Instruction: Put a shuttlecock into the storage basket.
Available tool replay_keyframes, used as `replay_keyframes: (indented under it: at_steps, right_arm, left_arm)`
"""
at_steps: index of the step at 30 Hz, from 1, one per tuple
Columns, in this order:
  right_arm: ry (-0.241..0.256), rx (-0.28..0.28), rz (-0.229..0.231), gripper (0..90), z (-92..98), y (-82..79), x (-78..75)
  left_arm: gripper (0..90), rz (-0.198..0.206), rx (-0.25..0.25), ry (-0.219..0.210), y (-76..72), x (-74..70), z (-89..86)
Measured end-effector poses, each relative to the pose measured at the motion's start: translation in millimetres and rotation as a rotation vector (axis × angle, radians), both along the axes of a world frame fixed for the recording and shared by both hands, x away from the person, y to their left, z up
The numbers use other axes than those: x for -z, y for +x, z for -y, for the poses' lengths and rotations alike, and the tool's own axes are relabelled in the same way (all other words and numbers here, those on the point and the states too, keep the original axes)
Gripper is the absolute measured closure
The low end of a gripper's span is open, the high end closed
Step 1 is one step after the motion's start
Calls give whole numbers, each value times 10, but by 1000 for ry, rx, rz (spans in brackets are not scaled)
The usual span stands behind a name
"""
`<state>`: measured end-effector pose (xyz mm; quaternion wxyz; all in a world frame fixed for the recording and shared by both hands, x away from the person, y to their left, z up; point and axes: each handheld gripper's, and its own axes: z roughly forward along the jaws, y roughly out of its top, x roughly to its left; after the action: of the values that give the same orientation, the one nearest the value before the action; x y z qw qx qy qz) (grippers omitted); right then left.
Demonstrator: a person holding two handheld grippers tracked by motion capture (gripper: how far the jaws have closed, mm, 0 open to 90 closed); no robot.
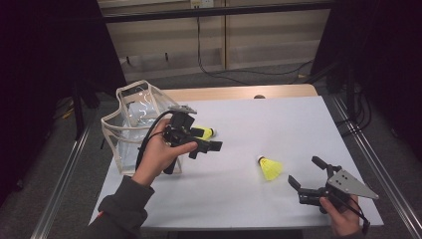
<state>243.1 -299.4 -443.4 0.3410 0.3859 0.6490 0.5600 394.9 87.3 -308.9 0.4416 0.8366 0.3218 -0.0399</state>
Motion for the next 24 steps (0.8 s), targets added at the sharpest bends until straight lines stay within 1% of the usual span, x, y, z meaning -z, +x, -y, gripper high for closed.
replay_keyframes:
  at_steps: [7,11,12,14,18,23,24]
  right_arm:
    - [0,-1,1,9,0,0,0]
    - [0,-1,1,9,0,1,0]
    - [0,-1,0,9,0,1,0]
    - [0,-1,0,9,0,0,0]
    - [0,-1,0,9,0,1,0]
    - [0,-1,0,9,0,0,0]
    - [-1,-1,1,9,0,0,0]
  left_arm:
    - [89,-1,1,-1,-8,61,45]
    - [81,4,8,7,-9,102,74]
    - [81,4,5,3,-11,113,84]
    - [78,7,6,11,-8,131,96]
    - [76,4,9,15,-14,167,127]
    - [73,7,6,16,-29,208,163]
    - [72,10,10,21,-30,214,168]
